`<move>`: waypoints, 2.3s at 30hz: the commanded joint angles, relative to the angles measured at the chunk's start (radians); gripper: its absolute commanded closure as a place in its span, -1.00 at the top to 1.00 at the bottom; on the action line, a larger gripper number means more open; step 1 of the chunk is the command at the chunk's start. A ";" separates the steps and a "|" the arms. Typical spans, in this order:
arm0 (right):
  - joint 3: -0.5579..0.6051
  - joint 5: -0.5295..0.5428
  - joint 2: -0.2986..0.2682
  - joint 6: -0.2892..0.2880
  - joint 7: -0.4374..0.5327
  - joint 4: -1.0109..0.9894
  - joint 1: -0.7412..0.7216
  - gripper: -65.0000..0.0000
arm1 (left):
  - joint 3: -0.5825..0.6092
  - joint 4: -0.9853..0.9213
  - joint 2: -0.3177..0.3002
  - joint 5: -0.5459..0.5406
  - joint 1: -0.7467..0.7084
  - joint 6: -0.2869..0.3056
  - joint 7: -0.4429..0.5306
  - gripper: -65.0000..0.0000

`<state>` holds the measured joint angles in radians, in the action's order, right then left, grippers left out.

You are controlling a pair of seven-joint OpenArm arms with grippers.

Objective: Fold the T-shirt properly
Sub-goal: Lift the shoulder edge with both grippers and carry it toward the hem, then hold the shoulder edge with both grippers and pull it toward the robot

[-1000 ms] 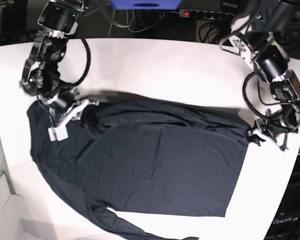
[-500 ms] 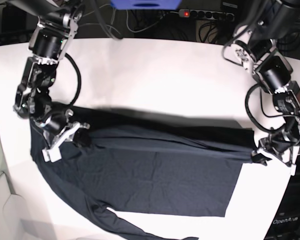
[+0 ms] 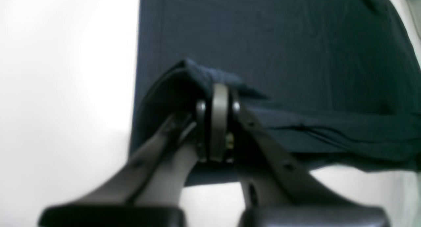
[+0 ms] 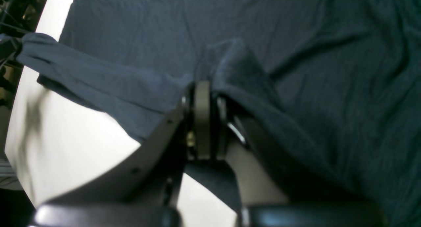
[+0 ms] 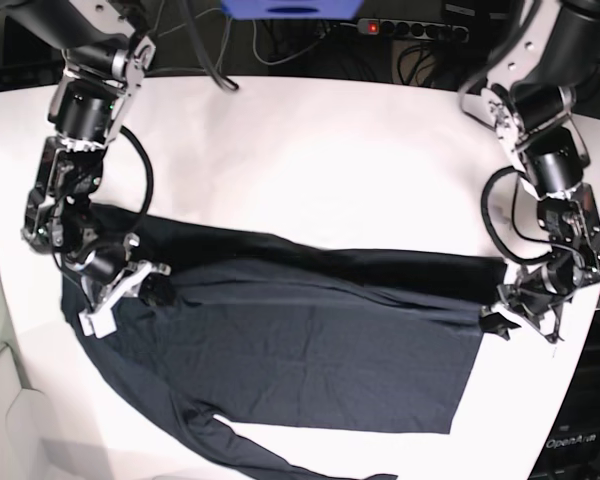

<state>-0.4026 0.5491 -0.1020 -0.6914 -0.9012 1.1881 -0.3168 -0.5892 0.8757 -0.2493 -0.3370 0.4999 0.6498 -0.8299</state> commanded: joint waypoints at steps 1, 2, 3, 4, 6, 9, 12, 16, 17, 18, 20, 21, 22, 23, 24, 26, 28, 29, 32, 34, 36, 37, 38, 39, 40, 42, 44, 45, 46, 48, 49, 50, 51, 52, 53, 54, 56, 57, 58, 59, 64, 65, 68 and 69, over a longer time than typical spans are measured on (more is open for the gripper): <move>0.009 0.025 -0.011 -0.007 0.023 0.019 -0.034 -1.00 | -0.001 0.015 -0.015 -0.017 0.046 0.003 0.025 -1.00; 0.018 0.025 -0.011 -0.007 0.023 0.019 -0.035 -1.00 | 0.001 0.015 -0.015 -0.017 0.050 0.003 0.025 -1.00; 0.029 0.025 -0.011 -0.007 0.024 0.019 -0.035 -1.00 | 0.001 0.015 -0.017 -0.017 0.052 0.003 0.025 -1.00; 0.044 0.025 -0.011 -0.007 0.030 0.019 -0.037 -1.00 | 0.001 0.017 -0.022 -0.017 0.059 0.003 0.025 -1.00; 0.077 0.025 -0.011 -0.007 0.055 0.019 -0.037 -1.00 | 0.001 0.017 -0.025 -0.015 0.079 0.003 0.024 -1.00; 0.120 0.025 -0.020 -0.007 0.087 0.019 -0.037 -1.00 | 0.001 0.017 -0.025 -0.015 0.093 0.003 0.024 -1.00; 0.138 0.025 -0.025 -0.007 0.101 0.019 -0.037 -1.00 | 0.041 0.017 -0.023 -0.015 0.104 0.003 0.025 -1.00; 0.140 0.010 -0.037 -0.007 0.109 0.014 -0.057 -1.00 | 0.102 0.017 -0.023 -0.015 0.110 0.003 0.050 -1.00; 0.138 -0.008 -0.037 -0.007 0.109 0.006 -0.058 -1.00 | 0.111 0.017 -0.022 -0.015 0.110 0.003 0.063 -1.00; 0.138 -0.028 -0.037 -0.007 0.109 -0.001 -0.071 -1.00 | 0.122 0.017 -0.022 -0.015 0.110 0.003 0.077 -1.00; 0.135 -0.062 -0.037 -0.007 0.109 -0.023 -0.089 -1.00 | 0.130 0.015 -0.022 -0.015 0.108 0.003 0.088 -1.00; 0.135 -0.074 -0.037 -0.007 0.109 -0.035 -0.094 -1.00 | 0.128 0.015 -0.022 -0.015 0.107 0.003 0.088 -1.00; 0.133 -0.077 -0.037 -0.007 0.109 -0.046 -0.095 -1.00 | 0.128 0.015 -0.022 -0.015 0.105 0.003 0.088 -1.00; 0.133 -0.077 -0.040 -0.007 0.109 -0.050 -0.097 -1.00 | 0.128 0.015 -0.022 -0.015 0.105 0.003 0.087 -1.00; 0.133 -0.077 -0.040 -0.007 0.110 -0.053 -0.097 -1.00 | 0.127 0.015 -0.022 -0.015 0.104 0.003 0.087 -1.00; 0.133 -0.077 -0.040 -0.007 0.127 -0.057 -0.094 -1.00 | 0.124 0.015 -0.026 -0.015 0.098 0.003 0.087 -1.00; 0.133 -0.079 -0.040 -0.007 0.136 -0.058 -0.089 -1.00 | 0.124 0.015 -0.028 -0.015 0.081 0.003 0.088 -1.00; 0.133 -0.079 -0.040 -0.007 0.136 -0.058 -0.087 -1.00 | 0.125 0.015 -0.029 -0.015 0.076 0.003 0.088 -1.00; 0.133 -0.079 -0.040 -0.007 0.138 -0.058 -0.087 -1.00 | 0.128 0.015 -0.029 -0.015 0.076 0.003 0.088 -1.00; 0.133 -0.079 -0.040 -0.007 0.141 -0.058 -0.087 -1.00 | 0.128 0.015 -0.031 -0.015 0.076 0.003 0.088 -1.00; 0.133 -0.080 -0.040 -0.007 0.141 -0.060 -0.087 -1.00 | 0.128 0.015 -0.034 0.000 0.076 0.003 0.088 -1.00; 0.133 -0.080 -0.041 -0.007 0.141 -0.066 -0.087 -0.97 | 0.128 0.015 -0.037 0.017 0.076 0.003 0.088 -0.95; 0.133 -0.080 -0.043 -0.007 0.141 -0.078 -0.089 -0.92 | 0.124 0.015 -0.035 0.031 0.076 0.003 0.090 -0.87; 0.133 -0.080 -0.044 -0.007 0.141 -0.095 -0.092 -0.86 | 0.124 0.015 -0.034 0.042 0.076 0.003 0.090 -0.78; 0.133 -0.080 -0.046 -0.007 0.141 -0.112 -0.095 -0.79 | 0.124 0.015 -0.034 0.049 0.078 0.003 0.090 -0.69; 0.133 -0.080 -0.058 -0.007 0.141 -0.144 -0.097 -0.58 | 0.124 0.015 -0.034 0.054 0.078 0.003 0.090 -0.46; 0.133 -0.080 -0.066 -0.007 0.138 -0.155 -0.094 -0.35 | 0.124 0.015 -0.035 0.049 0.078 0.003 0.090 -0.27; 0.133 -0.080 -0.068 -0.007 0.136 -0.155 -0.089 -0.25 | 0.122 0.015 -0.037 0.048 0.078 0.006 0.090 -0.20; 0.133 -0.079 -0.068 -0.007 0.136 -0.155 -0.084 -0.15 | 0.122 0.015 -0.037 0.048 0.076 0.011 0.090 -0.14; 0.133 -0.074 -0.083 -0.007 0.135 -0.155 -0.063 -0.03 | 0.122 0.015 -0.037 0.046 0.076 0.015 0.090 -0.09; 0.132 -0.074 -0.089 -0.007 0.135 -0.155 -0.054 0.00 | 0.122 0.015 -0.037 0.046 0.072 0.017 0.090 -0.09; 0.132 -0.074 -0.095 -0.007 0.135 -0.153 -0.046 0.00 | 0.120 0.017 -0.037 0.045 0.062 0.017 0.090 -0.09; 0.132 -0.074 -0.097 -0.007 0.135 -0.153 -0.041 0.00 | 0.120 0.020 -0.037 0.045 0.053 0.017 0.090 -0.09; 0.132 -0.074 -0.101 -0.007 0.135 -0.153 -0.035 0.00 | 0.120 0.020 -0.037 0.045 0.046 0.017 0.090 -0.09; 0.124 -0.074 -0.115 -0.007 0.136 -0.152 -0.025 0.00 | 0.120 0.020 -0.034 0.045 0.036 0.018 0.090 -0.09; 0.107 -0.074 -0.120 -0.007 0.139 -0.152 -0.018 0.00 | 0.120 0.021 -0.031 0.045 0.027 0.018 0.090 -0.09; 0.055 -0.074 -0.123 -0.007 0.141 -0.152 -0.017 0.00 | 0.122 0.026 -0.022 0.043 0.010 0.018 0.090 -0.09; 0.027 -0.074 -0.123 -0.007 0.141 -0.150 -0.015 0.00 | 0.122 0.026 -0.009 0.043 0.006 0.018 0.091 -0.09; 0.009 -0.074 -0.123 -0.007 0.141 -0.150 -0.015 0.00 | 0.122 0.026 -0.002 0.043 0.004 0.018 0.091 -0.09; -0.006 -0.074 -0.124 -0.007 0.141 -0.150 -0.015 -0.01 | 0.122 0.026 0.003 0.045 -0.002 0.018 0.096 -0.10; -0.031 -0.079 -0.124 -0.007 0.144 -0.150 -0.015 -0.28 | 0.125 0.015 0.008 0.045 -0.027 0.014 0.180 -0.11; -0.031 -0.079 -0.127 -0.007 0.144 -0.150 -0.015 -0.35 | 0.127 0.015 0.008 0.046 -0.030 0.014 0.188 -0.14; -0.031 -0.079 -0.140 -0.007 0.152 -0.152 -0.015 -0.56 | 0.128 0.015 0.008 0.054 -0.031 0.014 0.214 -0.34; -0.031 -0.079 -0.143 -0.007 0.162 -0.152 -0.015 -0.61 | 0.128 0.013 0.008 0.054 -0.031 0.014 0.217 -0.41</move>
<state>-0.4309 0.4519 -0.2245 -0.6914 -0.7620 1.0206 -0.3096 -0.4625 0.8726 -0.2325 -0.2604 0.4335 0.6544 -0.6399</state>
